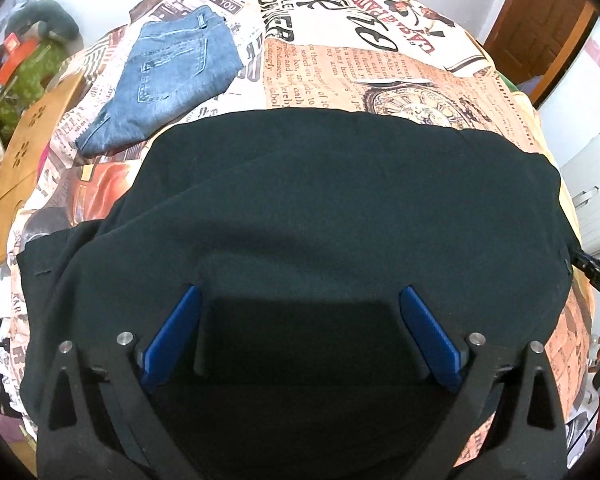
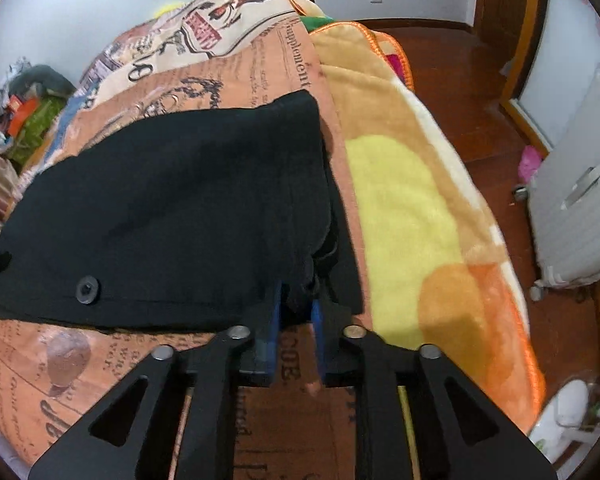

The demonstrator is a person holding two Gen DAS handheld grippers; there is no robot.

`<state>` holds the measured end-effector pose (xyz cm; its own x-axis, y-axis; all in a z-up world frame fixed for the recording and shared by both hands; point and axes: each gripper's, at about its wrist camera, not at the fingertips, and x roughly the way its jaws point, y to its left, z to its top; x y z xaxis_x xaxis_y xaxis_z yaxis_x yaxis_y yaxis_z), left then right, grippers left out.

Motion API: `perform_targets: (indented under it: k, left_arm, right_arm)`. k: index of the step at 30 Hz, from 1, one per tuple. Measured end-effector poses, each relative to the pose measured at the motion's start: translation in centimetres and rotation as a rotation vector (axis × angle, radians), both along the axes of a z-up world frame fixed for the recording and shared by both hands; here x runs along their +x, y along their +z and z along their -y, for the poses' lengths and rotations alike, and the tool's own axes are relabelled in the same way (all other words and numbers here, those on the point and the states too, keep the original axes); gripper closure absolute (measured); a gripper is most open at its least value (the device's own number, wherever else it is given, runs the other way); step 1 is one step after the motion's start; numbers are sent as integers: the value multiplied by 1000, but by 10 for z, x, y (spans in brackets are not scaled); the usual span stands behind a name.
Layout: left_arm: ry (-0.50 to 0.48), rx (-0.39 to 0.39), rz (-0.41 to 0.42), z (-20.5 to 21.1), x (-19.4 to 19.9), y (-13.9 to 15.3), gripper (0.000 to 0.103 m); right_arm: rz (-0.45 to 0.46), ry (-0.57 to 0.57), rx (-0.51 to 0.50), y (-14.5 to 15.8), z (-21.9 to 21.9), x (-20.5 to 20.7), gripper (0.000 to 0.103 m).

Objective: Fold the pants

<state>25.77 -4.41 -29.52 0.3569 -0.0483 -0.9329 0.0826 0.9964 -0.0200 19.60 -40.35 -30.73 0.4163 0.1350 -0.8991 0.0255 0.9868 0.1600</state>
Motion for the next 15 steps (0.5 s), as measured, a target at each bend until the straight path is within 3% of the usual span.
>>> perform_targets:
  k: [3, 7, 12, 15]
  left_arm:
    - [-21, 2, 16, -4, -2, 8, 2]
    - [17, 4, 104, -28, -9, 36, 2]
    - [106, 15, 226, -84, -16, 77, 2]
    - [159, 38, 253, -119, -17, 89, 2]
  right_arm:
    - [-4, -14, -8, 11, 1, -1, 74]
    - [50, -1, 12, 38, -12, 0, 70]
    - [153, 103, 3, 81, -59, 13, 64]
    - [208, 186, 7, 103, -95, 26, 62]
